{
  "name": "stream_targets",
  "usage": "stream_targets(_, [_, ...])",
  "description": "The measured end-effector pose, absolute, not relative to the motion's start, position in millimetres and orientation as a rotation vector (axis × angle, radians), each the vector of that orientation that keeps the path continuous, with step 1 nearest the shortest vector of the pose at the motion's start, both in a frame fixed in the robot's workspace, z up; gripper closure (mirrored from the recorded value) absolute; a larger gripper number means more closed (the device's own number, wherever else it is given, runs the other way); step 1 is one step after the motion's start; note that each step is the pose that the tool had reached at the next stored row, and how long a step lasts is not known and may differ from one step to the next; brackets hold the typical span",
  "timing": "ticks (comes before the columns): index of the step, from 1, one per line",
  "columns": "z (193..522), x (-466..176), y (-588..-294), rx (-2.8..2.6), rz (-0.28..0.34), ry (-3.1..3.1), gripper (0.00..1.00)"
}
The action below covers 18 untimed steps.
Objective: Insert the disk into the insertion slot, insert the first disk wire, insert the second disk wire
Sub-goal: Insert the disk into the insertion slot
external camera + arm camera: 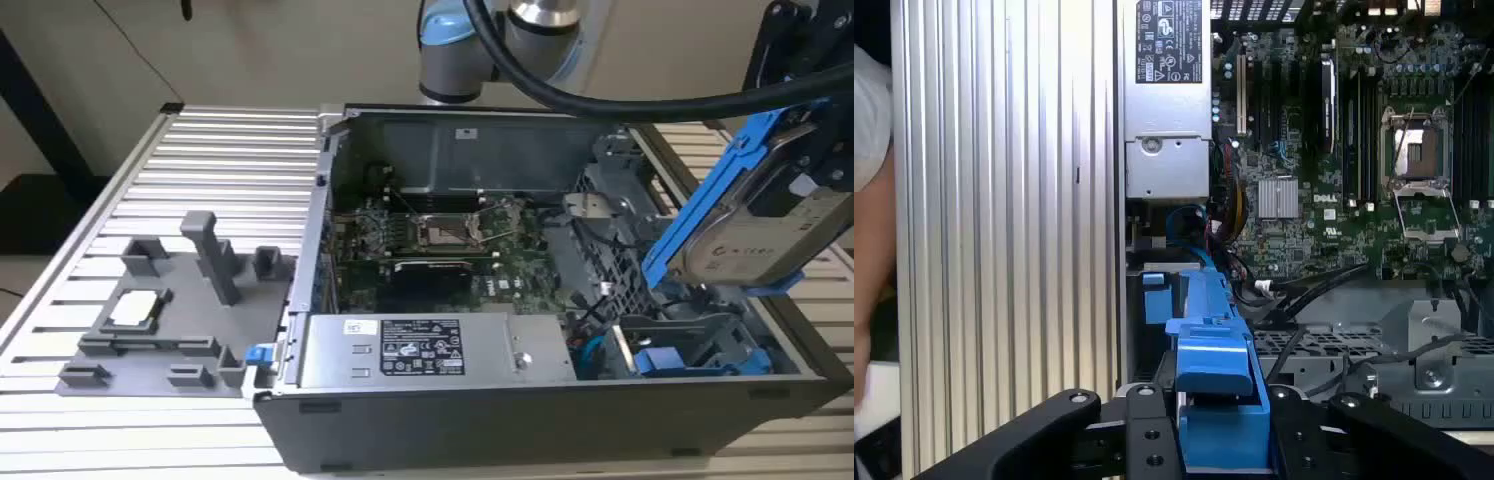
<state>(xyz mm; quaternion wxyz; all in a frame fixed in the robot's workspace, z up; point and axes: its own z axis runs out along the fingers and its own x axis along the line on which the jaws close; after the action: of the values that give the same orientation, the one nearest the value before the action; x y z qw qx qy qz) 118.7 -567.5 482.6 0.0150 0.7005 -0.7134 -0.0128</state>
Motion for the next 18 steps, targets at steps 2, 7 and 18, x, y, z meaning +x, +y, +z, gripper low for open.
stream_targets(2, [482.6,118.7,-567.4,2.180,-0.040,-2.220,0.67])
stream_targets(7, [482.6,118.7,-567.4,2.180,-0.040,-2.220,0.67])
stream_targets(18, [474.8,122.8,-570.1,2.181,-0.042,-2.221,0.67])
